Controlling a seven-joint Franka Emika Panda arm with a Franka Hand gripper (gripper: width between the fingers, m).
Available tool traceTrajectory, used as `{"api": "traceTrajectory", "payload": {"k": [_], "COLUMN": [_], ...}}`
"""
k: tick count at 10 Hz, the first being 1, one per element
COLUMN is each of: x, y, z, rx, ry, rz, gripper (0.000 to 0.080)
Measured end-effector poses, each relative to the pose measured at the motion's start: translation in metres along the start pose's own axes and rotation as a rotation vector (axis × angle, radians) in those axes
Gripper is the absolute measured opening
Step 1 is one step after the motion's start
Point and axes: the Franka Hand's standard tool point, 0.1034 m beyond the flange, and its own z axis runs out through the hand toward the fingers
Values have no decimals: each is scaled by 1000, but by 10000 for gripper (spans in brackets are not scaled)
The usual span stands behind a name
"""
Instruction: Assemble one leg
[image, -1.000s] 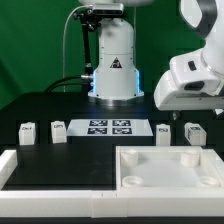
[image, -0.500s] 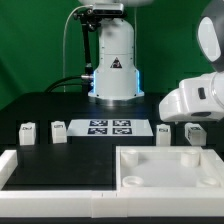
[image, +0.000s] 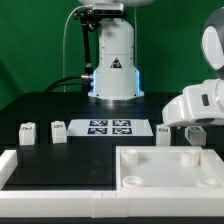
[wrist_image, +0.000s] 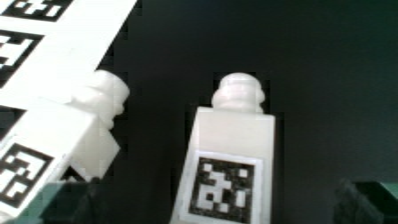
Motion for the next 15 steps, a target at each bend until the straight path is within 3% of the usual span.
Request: {"api": "traceTrajectory", "payload": {"k": [3,7,8,9,11,15], "x": [6,8,8,8,8,7], "y": [-1,-1,-1,-1,-1,-2], "z": [11,13,12,12,12,9], "rx": [3,5,5,5,5,4], "ry": [-5,2,3,4,4,6], "rz": [2,1,1,1,1,-3], "gripper": [649,649,523,523,288,288]}}
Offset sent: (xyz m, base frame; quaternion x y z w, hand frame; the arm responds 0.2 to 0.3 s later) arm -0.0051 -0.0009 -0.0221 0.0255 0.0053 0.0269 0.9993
